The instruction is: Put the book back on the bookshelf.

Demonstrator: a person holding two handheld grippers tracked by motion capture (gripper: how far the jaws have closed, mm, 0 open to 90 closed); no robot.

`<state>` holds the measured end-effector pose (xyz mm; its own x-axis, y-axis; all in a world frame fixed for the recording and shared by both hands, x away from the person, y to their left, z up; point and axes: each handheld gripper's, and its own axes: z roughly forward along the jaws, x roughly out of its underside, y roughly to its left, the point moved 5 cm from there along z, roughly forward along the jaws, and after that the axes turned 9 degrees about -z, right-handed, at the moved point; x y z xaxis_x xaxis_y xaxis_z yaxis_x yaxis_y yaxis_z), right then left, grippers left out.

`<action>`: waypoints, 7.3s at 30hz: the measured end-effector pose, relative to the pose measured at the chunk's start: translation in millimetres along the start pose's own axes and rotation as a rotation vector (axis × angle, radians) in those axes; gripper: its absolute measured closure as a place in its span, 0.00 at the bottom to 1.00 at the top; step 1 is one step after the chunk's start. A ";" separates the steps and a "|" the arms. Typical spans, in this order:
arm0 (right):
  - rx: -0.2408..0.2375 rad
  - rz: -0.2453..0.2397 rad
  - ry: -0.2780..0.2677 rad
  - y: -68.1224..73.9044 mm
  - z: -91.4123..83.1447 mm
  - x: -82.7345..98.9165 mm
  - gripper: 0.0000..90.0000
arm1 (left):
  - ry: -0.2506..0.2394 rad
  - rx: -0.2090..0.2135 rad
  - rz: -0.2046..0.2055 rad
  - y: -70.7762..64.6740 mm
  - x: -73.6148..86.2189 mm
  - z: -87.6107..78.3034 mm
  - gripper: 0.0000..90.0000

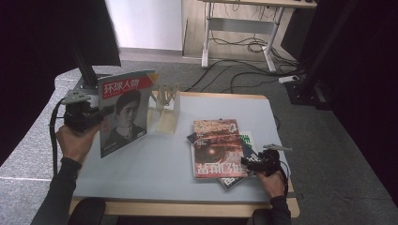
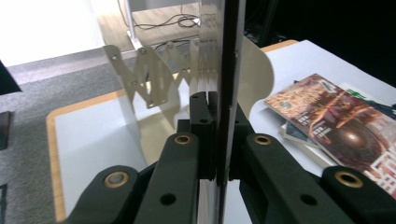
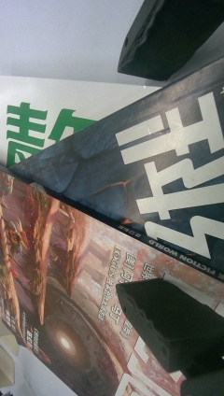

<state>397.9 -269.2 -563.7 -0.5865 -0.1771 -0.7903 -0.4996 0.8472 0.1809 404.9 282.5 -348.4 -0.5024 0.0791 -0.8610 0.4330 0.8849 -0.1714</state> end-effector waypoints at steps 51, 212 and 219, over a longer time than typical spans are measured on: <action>-0.022 0.026 -0.009 -1.5 1.0 1.7 0.00 | -0.101 -0.062 -0.045 40.7 -8.9 76.2 0.96; -0.039 0.019 -0.018 -2.7 1.6 2.1 0.00 | 0.114 0.143 0.001 -25.7 108.0 64.8 0.00; -0.039 0.019 -0.018 -2.7 1.6 2.1 0.00 | 0.138 0.196 0.046 -44.0 120.2 83.8 0.00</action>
<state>399.1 -271.1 -566.7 -0.5846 -0.1519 -0.7970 -0.5130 0.8302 0.2180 388.2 214.5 -484.4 -0.5709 0.1908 -0.7986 0.5877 0.7742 -0.2351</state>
